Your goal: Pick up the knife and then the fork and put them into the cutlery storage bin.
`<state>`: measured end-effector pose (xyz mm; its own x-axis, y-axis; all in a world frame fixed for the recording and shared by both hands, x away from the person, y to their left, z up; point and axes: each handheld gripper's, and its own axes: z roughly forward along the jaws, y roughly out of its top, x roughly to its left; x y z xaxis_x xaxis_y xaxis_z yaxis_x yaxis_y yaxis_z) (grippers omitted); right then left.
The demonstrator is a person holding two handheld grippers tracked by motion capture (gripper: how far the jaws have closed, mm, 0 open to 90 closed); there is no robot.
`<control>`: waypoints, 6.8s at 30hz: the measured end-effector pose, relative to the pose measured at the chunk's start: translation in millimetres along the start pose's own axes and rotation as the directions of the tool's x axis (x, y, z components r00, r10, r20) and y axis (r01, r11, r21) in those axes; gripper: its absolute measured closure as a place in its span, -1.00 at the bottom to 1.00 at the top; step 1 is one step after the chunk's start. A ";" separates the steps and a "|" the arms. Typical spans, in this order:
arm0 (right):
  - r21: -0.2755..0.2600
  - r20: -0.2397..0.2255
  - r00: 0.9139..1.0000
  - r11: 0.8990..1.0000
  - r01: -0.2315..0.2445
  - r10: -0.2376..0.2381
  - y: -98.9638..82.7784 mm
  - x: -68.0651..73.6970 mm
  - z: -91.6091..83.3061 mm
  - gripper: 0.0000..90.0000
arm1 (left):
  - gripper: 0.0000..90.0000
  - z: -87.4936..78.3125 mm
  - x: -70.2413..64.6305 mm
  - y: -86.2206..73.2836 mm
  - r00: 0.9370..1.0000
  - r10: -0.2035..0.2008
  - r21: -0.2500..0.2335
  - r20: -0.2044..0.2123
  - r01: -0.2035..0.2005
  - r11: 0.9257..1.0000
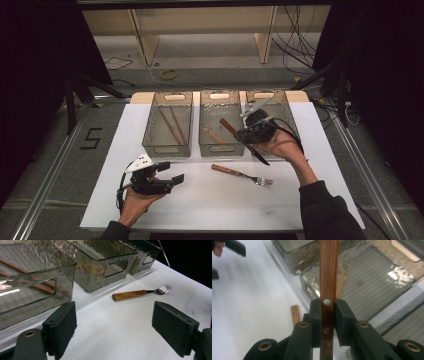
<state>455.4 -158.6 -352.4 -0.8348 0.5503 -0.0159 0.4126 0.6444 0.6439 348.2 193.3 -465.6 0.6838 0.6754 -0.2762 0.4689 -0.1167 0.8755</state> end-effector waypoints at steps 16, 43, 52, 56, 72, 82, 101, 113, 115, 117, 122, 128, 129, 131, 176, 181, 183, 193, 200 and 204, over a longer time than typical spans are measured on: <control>-0.073 0.107 0.987 0.991 -0.115 0.123 14.6 -45.1 -30.9 0.73 | -0.58 -0.4 0.1 0.0 1.000 -0.003 -0.004 0.000 0.003 1.000; -0.110 0.248 0.929 0.961 -0.253 0.273 6.2 -101.8 -30.1 0.73 | -0.58 -0.2 -0.2 0.2 1.000 -0.009 -0.010 0.000 0.009 1.000; -0.102 0.284 0.912 0.955 -0.279 0.297 -5.7 -111.5 -21.7 0.73 | -0.58 -0.6 0.1 0.2 1.000 -0.005 -0.009 0.001 0.005 1.000; -0.096 0.296 0.905 0.952 -0.291 0.306 -11.7 -115.1 -18.1 0.72 | -0.58 -0.4 0.2 0.1 1.000 -0.004 -0.005 0.001 0.004 1.000; -0.069 0.340 0.883 0.945 -0.320 0.324 -27.9 -122.7 -5.5 0.72 | -0.58 -0.3 -0.1 0.1 1.000 -0.003 -0.004 0.000 0.003 1.000; -0.046 0.335 0.879 0.938 -0.345 0.339 -37.2 -124.2 4.0 0.72 | -0.58 -0.4 0.2 0.1 1.000 -0.004 -0.003 0.000 0.004 1.000; -0.026 0.317 0.873 0.923 -0.384 0.372 -37.0 -117.6 7.6 0.07 | -0.58 -0.3 0.0 0.1 1.000 -0.003 -0.004 0.000 0.003 1.000; -0.082 0.145 0.966 0.976 -0.204 0.214 -13.7 -58.8 -12.0 -0.18 | -0.58 -0.1 -0.4 0.1 1.000 -0.002 -0.004 0.000 0.002 1.000; -0.086 0.115 0.973 0.978 -0.190 0.199 -11.1 -49.3 -13.3 -0.20 | -0.58 -0.3 -0.4 0.1 1.000 -0.001 -0.004 -0.001 0.001 1.000; -0.090 0.094 0.979 0.981 -0.171 0.180 -9.8 -40.7 -13.9 -0.21 | -0.58 -0.4 -0.4 0.1 1.000 -0.001 -0.004 -0.001 0.001 1.000; -0.075 0.069 0.988 0.988 -0.136 0.141 -10.2 -23.9 -11.2 -0.23 | -0.58 -0.4 -0.5 0.1 1.000 -0.001 -0.004 0.000 0.001 1.000; -0.042 0.036 0.993 0.993 -0.109 0.110 -16.5 -10.2 -1.6 -0.24 | -0.58 -0.7 -0.5 -0.1 1.000 0.000 -0.004 -0.001 0.000 1.000; -0.036 0.034 0.994 0.994 -0.102 0.103 -17.6 -7.7 0.0 -0.24 | -0.58 -0.7 -0.5 -0.1 1.000 0.000 -0.004 -0.001 0.000 1.000; -0.031 0.022 0.995 0.995 -0.098 0.099 -19.4 -2.5 3.2 -0.24 | -0.58 -0.8 -0.4 -0.2 1.000 0.001 -0.003 -0.001 -0.001 1.000; 0.295 -0.078 0.997 0.954 0.045 -0.023 -43.7 37.1 74.0 0.10 | -0.58 -1.1 -0.9 -0.2 1.000 0.001 -0.006 0.004 -0.001 1.000; 0.321 -0.081 0.996 0.946 0.047 -0.022 -47.5 35.3 78.6 0.22 | -0.58 -0.8 -1.2 -0.2 1.000 0.003 -0.005 0.004 -0.003 1.000; 0.323 -0.082 0.996 0.945 0.047 -0.022 -48.2 35.2 79.3 0.23 | -0.58 -0.9 -1.1 -0.2 1.000 0.002 -0.006 0.004 -0.002 1.000; 0.352 -0.079 0.996 0.934 0.065 -0.040 -51.7 35.5 84.3 0.38 | -0.58 -1.0 -1.1 -0.2 1.000 0.003 -0.006 0.004 -0.003 1.000; 0.372 -0.078 0.995 0.925 0.080 -0.055 -53.8 37.1 88.6 0.48 | -0.58 -0.9 -1.2 -0.1 1.000 0.004 -0.006 0.003 -0.004 1.000; 0.387 -0.084 0.995 0.918 0.089 -0.061 -55.8 36.9 91.0 0.55 | -0.58 -0.9 -1.3 -0.1 1.000 0.005 -0.006 0.003 -0.005 1.000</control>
<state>434.8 -125.9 -458.5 -0.8861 0.4634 0.0096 0.4455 0.8458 0.2936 346.8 193.1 -465.0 0.6878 0.6726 -0.2731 0.4623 -0.1158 0.8791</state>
